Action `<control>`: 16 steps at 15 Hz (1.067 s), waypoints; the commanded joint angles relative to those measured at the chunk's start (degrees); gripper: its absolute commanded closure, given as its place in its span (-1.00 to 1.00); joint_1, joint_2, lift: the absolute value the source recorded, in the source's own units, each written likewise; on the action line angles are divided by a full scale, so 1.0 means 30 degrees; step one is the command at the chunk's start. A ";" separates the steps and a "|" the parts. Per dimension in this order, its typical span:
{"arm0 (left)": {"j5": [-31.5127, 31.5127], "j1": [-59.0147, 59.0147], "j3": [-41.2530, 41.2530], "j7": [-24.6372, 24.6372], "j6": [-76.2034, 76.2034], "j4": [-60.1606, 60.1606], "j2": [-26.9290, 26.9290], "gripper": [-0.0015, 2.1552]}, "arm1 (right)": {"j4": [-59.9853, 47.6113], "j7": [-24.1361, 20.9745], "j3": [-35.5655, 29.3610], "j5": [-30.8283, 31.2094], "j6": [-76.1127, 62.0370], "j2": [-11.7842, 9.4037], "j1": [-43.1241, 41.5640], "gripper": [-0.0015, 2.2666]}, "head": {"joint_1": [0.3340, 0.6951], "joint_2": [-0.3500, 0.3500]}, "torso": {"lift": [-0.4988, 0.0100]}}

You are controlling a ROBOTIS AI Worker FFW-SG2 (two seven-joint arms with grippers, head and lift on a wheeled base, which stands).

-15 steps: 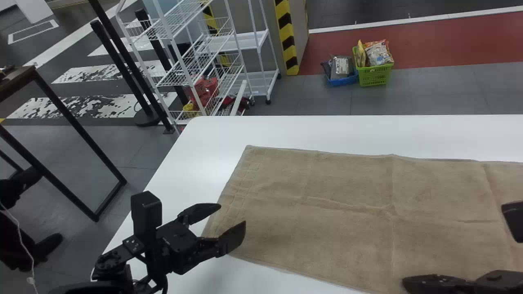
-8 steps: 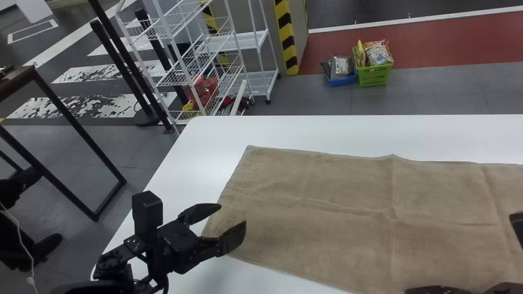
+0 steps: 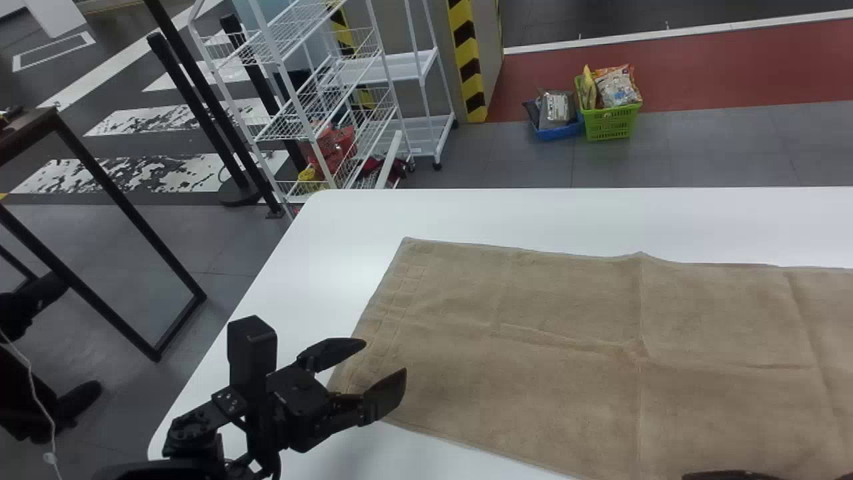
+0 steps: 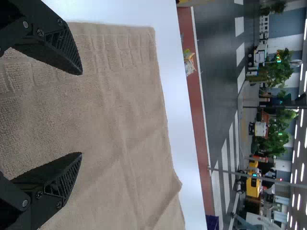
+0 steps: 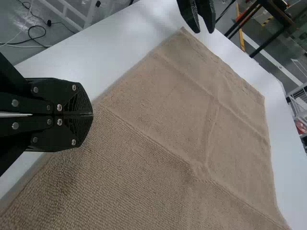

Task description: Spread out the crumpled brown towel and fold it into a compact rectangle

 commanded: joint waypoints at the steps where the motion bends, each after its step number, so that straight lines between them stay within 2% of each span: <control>1: -0.0699 -0.0039 -0.0350 0.0409 -0.0509 0.0611 0.0195 -0.75 | -0.0437 -0.0015 -0.1450 -0.0361 0.0394 0.0061 -0.0010 0.24 | 1.00 1.00 | 0.46; 3: -0.1167 -0.0098 -0.0643 0.0820 -0.0743 0.1168 0.0429 -0.75 | -0.0583 -0.0015 -0.2798 -0.1152 0.0804 0.0032 0.0019 0.24 | 1.00 0.97 | 0.46; 5: -0.1548 -0.0215 -0.0790 0.1142 -0.0743 0.1520 0.0634 -0.75 | -0.0700 0.0014 -0.3882 -0.1796 0.0804 0.0032 0.0195 0.24 | 1.00 0.85 | 0.46; 8: -0.1665 -0.0127 -0.0526 0.1025 -0.0861 0.1490 0.0664 -0.75 | -0.0730 0.0219 -0.5259 -0.2558 0.0746 0.0032 0.0283 0.24 | 1.00 0.77 | 0.46; 16: -0.1665 0.0606 -0.0028 0.0468 -0.0802 0.1109 0.0722 -0.75 | -0.0700 0.0366 -0.6753 -0.3232 0.0687 0.0002 0.0078 0.24 | 1.00 0.67 | 0.46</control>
